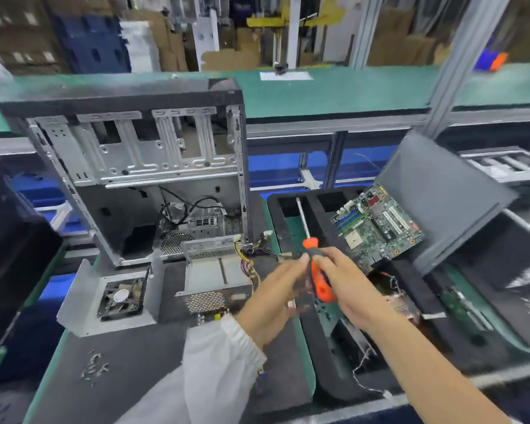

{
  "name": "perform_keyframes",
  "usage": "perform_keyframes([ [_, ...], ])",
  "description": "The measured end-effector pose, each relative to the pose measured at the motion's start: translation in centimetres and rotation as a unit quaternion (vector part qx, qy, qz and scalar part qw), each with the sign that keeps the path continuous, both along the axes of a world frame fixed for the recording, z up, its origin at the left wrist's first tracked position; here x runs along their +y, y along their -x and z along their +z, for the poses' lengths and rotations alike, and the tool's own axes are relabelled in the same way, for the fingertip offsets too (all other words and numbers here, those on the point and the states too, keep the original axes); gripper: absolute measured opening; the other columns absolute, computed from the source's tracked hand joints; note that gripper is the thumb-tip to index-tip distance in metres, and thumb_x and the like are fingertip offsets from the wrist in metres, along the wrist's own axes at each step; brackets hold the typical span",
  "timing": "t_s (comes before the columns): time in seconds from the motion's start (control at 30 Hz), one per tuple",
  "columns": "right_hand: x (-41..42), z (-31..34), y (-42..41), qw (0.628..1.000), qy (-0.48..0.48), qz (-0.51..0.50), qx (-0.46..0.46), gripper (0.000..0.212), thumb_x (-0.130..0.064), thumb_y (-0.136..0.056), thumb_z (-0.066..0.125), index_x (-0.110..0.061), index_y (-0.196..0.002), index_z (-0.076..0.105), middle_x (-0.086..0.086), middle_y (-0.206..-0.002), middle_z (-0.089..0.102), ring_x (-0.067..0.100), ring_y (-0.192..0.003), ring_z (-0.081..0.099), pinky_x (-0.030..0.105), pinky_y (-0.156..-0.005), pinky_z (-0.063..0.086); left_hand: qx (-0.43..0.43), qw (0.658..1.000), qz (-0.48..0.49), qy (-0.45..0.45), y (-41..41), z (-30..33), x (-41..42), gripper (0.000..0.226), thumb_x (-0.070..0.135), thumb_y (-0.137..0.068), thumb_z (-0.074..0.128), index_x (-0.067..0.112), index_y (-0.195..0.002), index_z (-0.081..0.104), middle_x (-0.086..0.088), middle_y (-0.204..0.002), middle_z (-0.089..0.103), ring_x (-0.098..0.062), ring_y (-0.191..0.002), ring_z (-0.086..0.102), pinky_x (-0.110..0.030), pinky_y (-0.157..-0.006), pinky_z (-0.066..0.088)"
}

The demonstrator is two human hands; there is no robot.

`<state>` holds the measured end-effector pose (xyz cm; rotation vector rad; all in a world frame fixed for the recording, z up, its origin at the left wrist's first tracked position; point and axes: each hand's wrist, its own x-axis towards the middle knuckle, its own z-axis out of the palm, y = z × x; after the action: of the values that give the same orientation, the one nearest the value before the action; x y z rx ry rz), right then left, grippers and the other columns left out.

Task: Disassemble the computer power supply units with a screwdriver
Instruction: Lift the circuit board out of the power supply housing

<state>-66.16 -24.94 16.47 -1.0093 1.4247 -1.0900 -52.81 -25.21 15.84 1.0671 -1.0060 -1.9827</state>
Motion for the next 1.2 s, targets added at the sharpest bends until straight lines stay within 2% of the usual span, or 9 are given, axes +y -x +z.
perform_keyframes([
  [0.07,2.7,1.3,-2.5,0.993,0.074,-0.016,0.094,0.009,-0.021,-0.098,0.047,-0.02,-0.102,0.055,-0.009,-0.067,0.066,0.003,-0.061,0.059,0.019,-0.057,0.046,0.066,0.997,0.0,-0.026,0.6,1.6,1.9,0.031,0.044,-0.094,0.052,0.017,-0.105,0.062,-0.007,-0.096,0.058,-0.017,-0.081,0.059,-0.035,-0.077,0.047],
  [0.17,5.5,3.1,-5.8,0.966,0.138,-0.036,0.214,0.012,-0.025,-0.097,0.049,-0.022,-0.109,0.048,-0.002,-0.089,0.067,0.015,-0.083,0.061,0.031,-0.07,0.045,0.162,0.978,0.085,-0.099,-0.8,3.3,4.2,0.026,0.035,-0.096,0.052,0.015,-0.104,0.068,-0.013,-0.108,0.062,-0.025,-0.104,0.058,-0.038,-0.094,0.043],
  [0.27,7.1,3.6,-9.6,0.924,0.19,0.049,0.329,0.026,-0.027,-0.098,0.046,-0.024,-0.124,0.043,-0.002,-0.107,0.056,0.015,-0.097,0.054,0.016,-0.071,0.04,0.202,0.956,0.177,-0.116,-4.1,4.9,6.5,0.029,0.034,-0.097,0.053,0.012,-0.112,0.067,-0.009,-0.107,0.068,-0.023,-0.109,0.063,-0.034,-0.099,0.047],
  [0.33,8.0,3.4,-12.1,0.882,0.251,0.115,0.382,0.035,-0.031,-0.1,0.043,-0.022,-0.133,0.046,-0.004,-0.119,0.046,0.011,-0.11,0.041,0.015,-0.088,0.034,0.214,0.939,0.251,-0.103,-7.0,5.7,7.9,0.031,0.032,-0.1,0.05,0.009,-0.107,0.07,-0.011,-0.107,0.069,-0.023,-0.111,0.064,-0.036,-0.102,0.046],
  [0.47,9.0,3.7,-17.1,0.853,0.343,0.19,0.344,0.032,-0.031,-0.1,0.044,-0.02,-0.124,0.061,-0.007,-0.115,0.045,0.011,-0.112,0.038,0.024,-0.1,0.034,0.261,0.887,0.372,-0.086,-14.4,7.0,10.6,0.029,0.031,-0.102,0.044,0.01,-0.095,0.064,-0.014,-0.107,0.064,-0.027,-0.097,0.064,-0.043,-0.101,0.047],
  [0.6,11.0,2.6,-22.8,0.817,0.378,0.306,0.309,0.032,-0.031,-0.1,0.043,-0.022,-0.126,0.059,-0.002,-0.114,0.051,0.013,-0.11,0.043,0.026,-0.099,0.033,0.246,0.853,0.455,-0.069,-21.8,6.2,15.3,0.044,0.025,-0.102,0.04,0.006,-0.071,0.066,-0.01,-0.079,0.068,-0.026,-0.071,0.069,-0.039,-0.062,0.06],
  [0.8,14.8,-0.2,-30.7,0.763,0.434,0.393,0.273,0.024,-0.023,-0.099,0.048,-0.012,-0.112,0.066,-0.001,-0.109,0.064,0.021,-0.106,0.05,0.034,-0.095,0.038,0.266,0.746,0.599,-0.114,-29.4,3.2,23.5,0.029,0.025,-0.102,0.045,0.01,-0.079,0.055,-0.006,-0.079,0.056,-0.026,-0.076,0.058,-0.041,-0.071,0.043],
  [1.1,17.0,-9.8,-41.0,0.669,0.335,0.508,0.428,0.025,-0.026,-0.096,0.04,-0.023,-0.112,0.058,-0.004,-0.112,0.058,0.017,-0.113,0.047,0.034,-0.089,0.038,0.279,0.699,0.637,-0.168,-39.7,0.7,31.0,0.036,0.024,-0.103,0.044,0.01,-0.071,0.053,-0.006,-0.053,0.056,-0.021,-0.067,0.054,-0.033,-0.059,0.04],
  [1.2,17.8,-12.8,-43.1,0.621,0.275,0.539,0.498,0.03,-0.028,-0.091,0.042,-0.024,-0.117,0.054,0.002,-0.116,0.059,0.023,-0.113,0.049,0.035,-0.091,0.039,0.287,0.702,0.624,-0.186,-42.4,0.0,31.6,0.045,0.024,-0.103,0.044,0.01,-0.062,0.055,-0.006,-0.054,0.054,-0.02,-0.066,0.055,-0.03,-0.043,0.047],
])
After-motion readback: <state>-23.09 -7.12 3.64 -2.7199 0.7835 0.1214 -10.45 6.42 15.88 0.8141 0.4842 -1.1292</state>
